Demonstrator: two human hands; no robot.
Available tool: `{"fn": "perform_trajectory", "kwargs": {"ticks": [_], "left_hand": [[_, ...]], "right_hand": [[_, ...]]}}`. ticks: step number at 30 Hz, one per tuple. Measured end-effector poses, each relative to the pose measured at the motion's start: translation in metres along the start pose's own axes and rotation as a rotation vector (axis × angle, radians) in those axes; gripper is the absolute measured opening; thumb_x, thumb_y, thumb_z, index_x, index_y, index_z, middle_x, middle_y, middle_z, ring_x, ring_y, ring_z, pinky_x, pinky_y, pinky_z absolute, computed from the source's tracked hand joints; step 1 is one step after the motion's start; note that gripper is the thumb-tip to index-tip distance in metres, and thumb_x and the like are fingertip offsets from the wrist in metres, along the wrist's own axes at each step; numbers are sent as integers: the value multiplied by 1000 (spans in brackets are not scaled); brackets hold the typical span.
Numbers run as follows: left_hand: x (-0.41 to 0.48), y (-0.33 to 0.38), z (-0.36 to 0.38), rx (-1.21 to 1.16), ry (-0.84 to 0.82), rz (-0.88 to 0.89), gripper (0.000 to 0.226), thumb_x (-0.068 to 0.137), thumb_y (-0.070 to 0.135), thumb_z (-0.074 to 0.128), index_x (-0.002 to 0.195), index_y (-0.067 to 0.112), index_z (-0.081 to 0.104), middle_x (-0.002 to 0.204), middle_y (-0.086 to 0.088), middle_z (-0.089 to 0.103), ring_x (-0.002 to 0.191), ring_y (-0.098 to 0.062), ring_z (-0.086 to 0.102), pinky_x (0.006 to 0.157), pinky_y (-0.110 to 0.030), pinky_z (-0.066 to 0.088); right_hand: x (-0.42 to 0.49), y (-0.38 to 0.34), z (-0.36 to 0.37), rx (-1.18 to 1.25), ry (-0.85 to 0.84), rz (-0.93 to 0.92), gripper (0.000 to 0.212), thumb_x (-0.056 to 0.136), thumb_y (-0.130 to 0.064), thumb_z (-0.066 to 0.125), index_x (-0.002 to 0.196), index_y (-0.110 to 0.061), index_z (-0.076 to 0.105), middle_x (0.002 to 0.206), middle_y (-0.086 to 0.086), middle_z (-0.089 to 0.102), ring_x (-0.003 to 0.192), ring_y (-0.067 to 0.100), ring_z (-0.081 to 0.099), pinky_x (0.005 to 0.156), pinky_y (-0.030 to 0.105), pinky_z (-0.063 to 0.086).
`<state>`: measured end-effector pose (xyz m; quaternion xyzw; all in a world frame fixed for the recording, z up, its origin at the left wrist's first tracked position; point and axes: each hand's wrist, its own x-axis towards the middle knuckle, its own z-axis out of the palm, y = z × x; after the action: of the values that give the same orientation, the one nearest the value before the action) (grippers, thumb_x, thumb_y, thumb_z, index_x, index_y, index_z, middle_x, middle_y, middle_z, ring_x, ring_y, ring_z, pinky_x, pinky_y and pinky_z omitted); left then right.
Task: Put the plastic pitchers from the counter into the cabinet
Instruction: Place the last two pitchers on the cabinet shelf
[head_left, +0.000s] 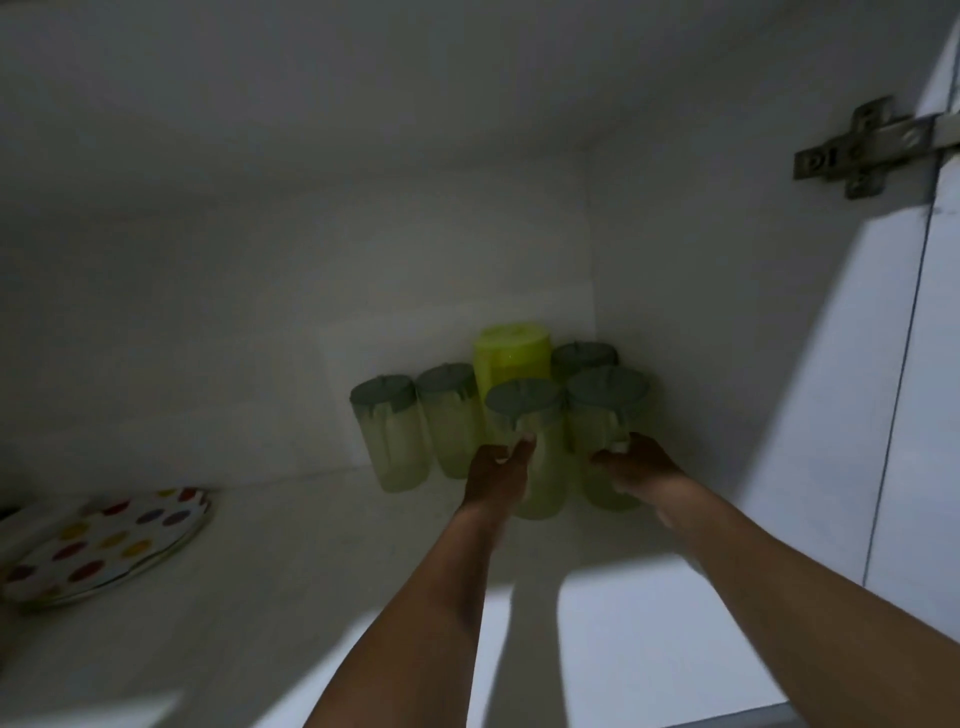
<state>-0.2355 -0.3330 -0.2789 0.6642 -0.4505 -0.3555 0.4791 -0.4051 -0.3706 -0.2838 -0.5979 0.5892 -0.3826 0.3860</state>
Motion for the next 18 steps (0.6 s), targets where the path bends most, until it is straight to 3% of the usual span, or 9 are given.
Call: {"fn": "perform_trajectory", "kwargs": {"ticks": [3, 5, 8, 14, 18], "left_hand": [[-13, 0, -8, 66, 9, -6, 77, 85, 64, 64, 140, 13, 50, 135, -11, 58, 107, -30, 59, 84, -35, 48], [-26, 2, -14, 91, 15, -13, 81, 83, 65, 66, 144, 16, 44, 144, -9, 51, 121, -31, 56, 93, -38, 50], [-51, 4, -26, 91, 9, 43, 83, 83, 62, 69, 144, 14, 41, 146, -12, 49, 128, -33, 53, 102, -41, 49], [-126, 23, -56, 111, -45, 166, 75, 90, 45, 71, 149, 9, 41, 151, -11, 48, 134, -32, 50, 108, -39, 44], [-196, 28, -72, 131, -94, 233, 64, 93, 40, 68, 145, 12, 44, 150, -10, 49, 133, -30, 50, 109, -40, 44]], "right_hand": [[-8, -2, -6, -51, 37, 17, 27, 82, -33, 70, 98, -14, 58, 92, 7, 66, 94, 34, 66, 78, 41, 54], [-19, -4, -12, -113, 73, 34, 45, 80, -36, 71, 106, -8, 48, 98, 12, 65, 95, 33, 66, 74, 38, 53], [-45, -13, -23, -183, 91, 38, 63, 79, -36, 70, 126, -4, 44, 114, 15, 61, 100, 33, 63, 80, 42, 56], [-124, -40, -40, -228, 81, -52, 27, 84, -26, 68, 105, -11, 60, 114, 14, 65, 100, 30, 62, 87, 39, 54], [-204, -51, -51, -271, 63, -127, 36, 89, -28, 68, 118, -11, 59, 116, 9, 58, 111, 30, 57, 99, 44, 49]]}}
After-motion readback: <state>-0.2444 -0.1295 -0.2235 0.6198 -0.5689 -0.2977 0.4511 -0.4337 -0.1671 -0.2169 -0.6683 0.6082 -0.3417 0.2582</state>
